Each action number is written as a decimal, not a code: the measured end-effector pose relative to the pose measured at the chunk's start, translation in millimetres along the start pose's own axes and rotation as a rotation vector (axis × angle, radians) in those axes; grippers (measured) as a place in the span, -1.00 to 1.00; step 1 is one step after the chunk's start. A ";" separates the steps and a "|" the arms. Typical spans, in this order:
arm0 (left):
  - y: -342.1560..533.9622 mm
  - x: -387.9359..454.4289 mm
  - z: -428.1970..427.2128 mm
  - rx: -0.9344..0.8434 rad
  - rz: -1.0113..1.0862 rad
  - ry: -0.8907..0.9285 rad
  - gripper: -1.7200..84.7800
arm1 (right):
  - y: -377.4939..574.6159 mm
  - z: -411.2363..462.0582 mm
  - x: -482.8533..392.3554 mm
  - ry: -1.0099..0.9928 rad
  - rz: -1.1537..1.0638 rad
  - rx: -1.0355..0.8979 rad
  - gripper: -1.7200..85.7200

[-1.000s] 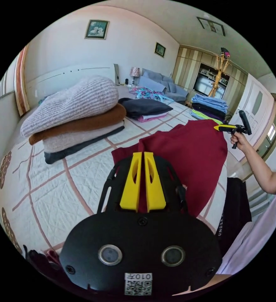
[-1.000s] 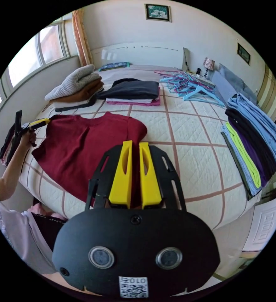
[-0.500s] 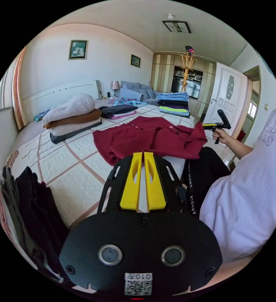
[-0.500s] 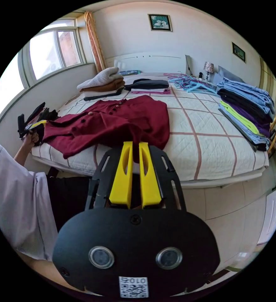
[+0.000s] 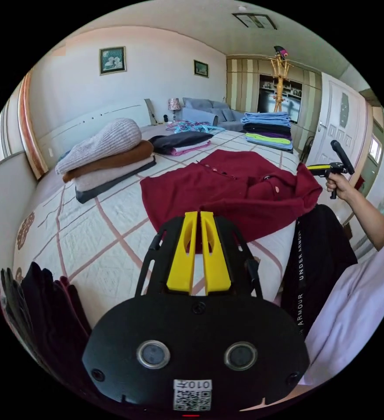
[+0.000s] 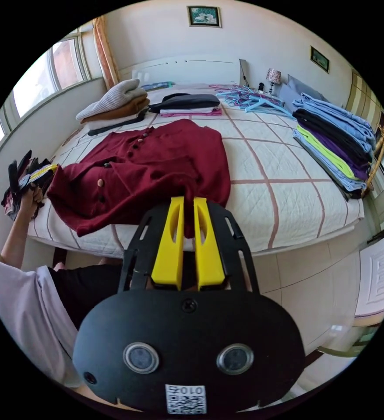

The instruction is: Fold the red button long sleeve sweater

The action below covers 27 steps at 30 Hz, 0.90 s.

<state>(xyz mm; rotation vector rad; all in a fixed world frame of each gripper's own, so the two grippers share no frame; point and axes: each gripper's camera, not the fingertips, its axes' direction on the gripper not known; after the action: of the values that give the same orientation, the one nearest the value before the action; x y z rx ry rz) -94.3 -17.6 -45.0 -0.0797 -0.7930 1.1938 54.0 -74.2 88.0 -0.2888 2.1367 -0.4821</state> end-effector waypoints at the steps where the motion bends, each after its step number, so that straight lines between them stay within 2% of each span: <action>1: -6.0 -10.2 15.5 -0.075 -0.041 0.009 -0.95 | -5.3 5.9 2.7 -0.007 0.010 -0.034 -0.85; 3: -11.3 -21.9 28.4 -0.146 -0.090 0.049 -0.94 | -14.5 12.8 4.0 -0.028 -0.025 -0.068 -0.81; 7: -12.5 -20.3 -6.7 -0.055 -0.007 0.007 -0.86 | 0.2 -6.6 -11.6 0.060 -0.170 0.035 -0.71; 12: -26.7 5.4 -43.3 -0.061 0.251 -0.020 -0.72 | 15.3 -19.0 -46.2 0.109 -0.445 0.074 -0.62; 16: -50.5 39.9 -42.8 -0.120 0.512 -0.160 -0.64 | 12.7 -2.1 -68.9 0.239 -0.582 0.028 -0.62; 18: -64.9 32.8 -38.1 -0.132 0.514 -0.123 -0.63 | 4.6 8.5 -64.3 0.191 -0.580 -0.001 -0.64; 22: -85.9 -4.8 -15.1 -0.302 0.412 0.271 -0.67 | 6.5 23.5 -52.6 0.021 -0.589 -0.146 -0.72; 23: -83.2 -6.8 -24.0 -0.287 0.415 0.272 -0.71 | 15.4 23.1 -52.2 0.016 -0.594 -0.169 -0.77; 27: -63.2 -3.0 -86.9 -0.155 0.469 0.138 -0.87 | 70.2 -5.4 -46.8 0.072 -0.589 -0.054 -0.86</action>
<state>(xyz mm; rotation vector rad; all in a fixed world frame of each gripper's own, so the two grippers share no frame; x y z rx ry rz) 6.8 -15.6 -81.7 -0.4924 -0.7659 1.5459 74.4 7.7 94.0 -0.9563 2.1170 -0.7760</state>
